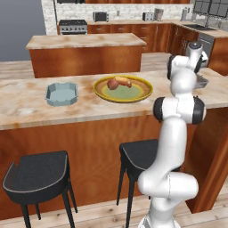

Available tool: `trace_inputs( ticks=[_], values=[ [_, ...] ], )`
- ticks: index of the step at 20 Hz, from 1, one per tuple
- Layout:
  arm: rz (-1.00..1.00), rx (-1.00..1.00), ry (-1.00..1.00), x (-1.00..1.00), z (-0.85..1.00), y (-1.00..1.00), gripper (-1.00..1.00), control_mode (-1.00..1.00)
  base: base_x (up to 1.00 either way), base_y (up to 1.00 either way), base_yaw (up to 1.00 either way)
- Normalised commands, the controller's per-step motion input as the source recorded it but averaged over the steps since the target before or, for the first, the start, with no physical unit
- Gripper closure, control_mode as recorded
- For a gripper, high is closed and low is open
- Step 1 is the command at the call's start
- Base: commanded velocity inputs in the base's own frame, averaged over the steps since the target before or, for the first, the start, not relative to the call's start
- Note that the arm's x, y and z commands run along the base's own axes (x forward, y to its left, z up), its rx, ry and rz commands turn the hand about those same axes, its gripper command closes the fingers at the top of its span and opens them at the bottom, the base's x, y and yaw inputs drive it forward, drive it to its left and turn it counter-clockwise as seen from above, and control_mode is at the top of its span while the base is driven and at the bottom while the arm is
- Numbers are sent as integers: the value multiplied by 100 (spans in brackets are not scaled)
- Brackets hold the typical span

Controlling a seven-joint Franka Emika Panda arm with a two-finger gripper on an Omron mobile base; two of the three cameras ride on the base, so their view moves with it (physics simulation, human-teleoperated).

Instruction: Place one cooked food and one vegetable from the large plate to each tupperware container.

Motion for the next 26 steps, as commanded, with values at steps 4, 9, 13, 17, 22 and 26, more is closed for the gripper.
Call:
trace_inputs(
  ticks=[4,9,13,17,22,26],
  values=[
    [28,3,-3,-44,62,0,-100,-100,0,0,0],
    [30,1,4,-94,50,-5,-100,-100,0,0,0],
    [18,-8,14,-100,25,25,-100,-100,0,0,0],
    [5,-11,6,-100,14,83,-100,-100,0,0,0],
    [1,-14,3,-100,15,100,-100,-100,0,0,0],
    [3,-15,2,-90,0,100,-100,-100,0,0,0]
  ],
)
